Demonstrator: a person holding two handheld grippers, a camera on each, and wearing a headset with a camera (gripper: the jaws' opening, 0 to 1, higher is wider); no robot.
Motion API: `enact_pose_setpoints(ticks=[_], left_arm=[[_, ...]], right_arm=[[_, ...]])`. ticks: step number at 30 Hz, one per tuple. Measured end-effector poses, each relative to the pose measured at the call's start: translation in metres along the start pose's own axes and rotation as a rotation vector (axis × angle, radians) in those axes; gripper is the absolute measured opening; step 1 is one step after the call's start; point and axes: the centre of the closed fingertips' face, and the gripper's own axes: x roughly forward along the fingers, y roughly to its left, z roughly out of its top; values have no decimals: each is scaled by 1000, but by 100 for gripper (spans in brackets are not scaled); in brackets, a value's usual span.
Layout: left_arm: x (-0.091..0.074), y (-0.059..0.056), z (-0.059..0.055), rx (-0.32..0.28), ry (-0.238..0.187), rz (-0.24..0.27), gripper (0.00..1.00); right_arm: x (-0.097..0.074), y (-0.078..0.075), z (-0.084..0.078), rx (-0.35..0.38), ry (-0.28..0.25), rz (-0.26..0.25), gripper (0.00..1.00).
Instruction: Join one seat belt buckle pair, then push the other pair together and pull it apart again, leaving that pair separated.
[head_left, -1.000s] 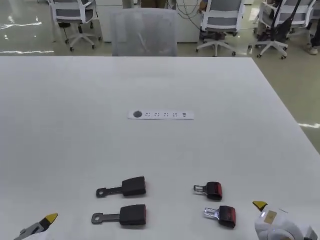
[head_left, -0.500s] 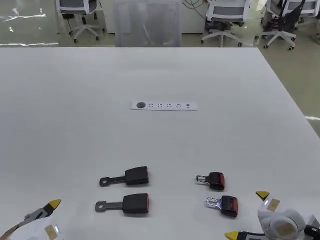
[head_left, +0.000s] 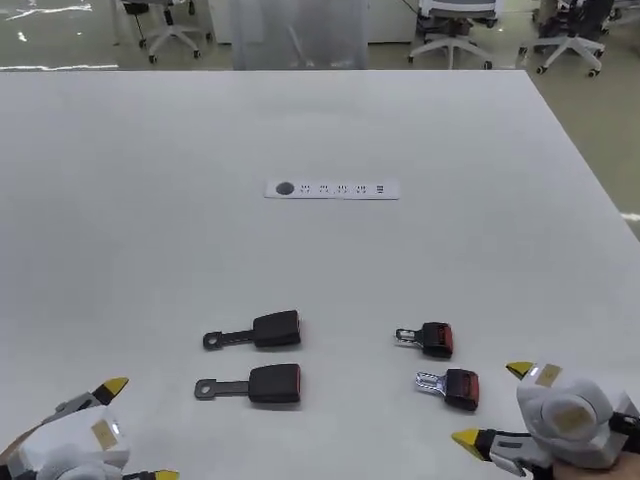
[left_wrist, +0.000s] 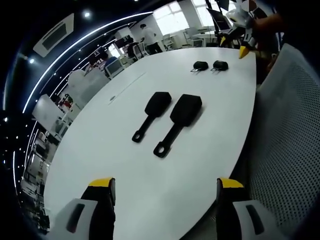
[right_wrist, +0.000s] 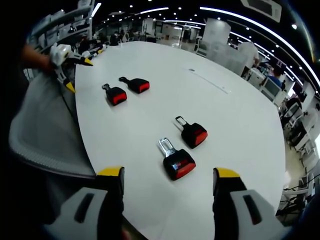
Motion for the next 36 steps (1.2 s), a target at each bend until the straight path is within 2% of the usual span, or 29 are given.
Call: enact_pose_setpoints(ticks=[2,3,4,5,6,9,12,15,18,20,23,25,27,29,33,36], left_arm=[[-1,-2,0,28,5,-14,83],[0,-4,-3,92,15,-36,82],[0,-4,-10,130,54,-39,80],[1,-7,-14,121,71,-53,81],[1,-8,-12,108,59,-60,82],[1,-8,-7,122,41,-82,84],[5,-6,-3,115,46,-117,83],[12,-4,-3,115,84,-151,69],[24,3,10,108,75,-159,69],[32,3,20,113,69,-172,67],[44,-2,34,152,59,-208,67],[52,-8,43,165,61,-234,64],[62,-12,50,204,56,-258,62],[70,-15,58,219,55,-273,60],[81,-17,69,254,52,-295,47],[90,-16,76,253,52,-301,46]], right_arm=[[1,2,-1,-30,7,12,73],[1,4,-2,-43,14,23,72],[1,5,-2,-61,21,33,71],[1,5,-1,-108,21,40,69],[1,5,-1,-137,29,44,67],[4,4,0,-137,32,49,67],[7,4,1,-163,38,73,64],[10,5,3,-171,39,95,57],[15,5,3,-179,45,113,57],[18,4,2,-192,55,121,55],[21,3,3,-220,59,130,55],[25,3,-1,-250,73,140,55],[27,4,-4,-271,85,152,53],[29,3,-7,-296,99,160,53],[32,0,-6,-317,109,176,52],[34,-5,-3,-317,115,184,51]])
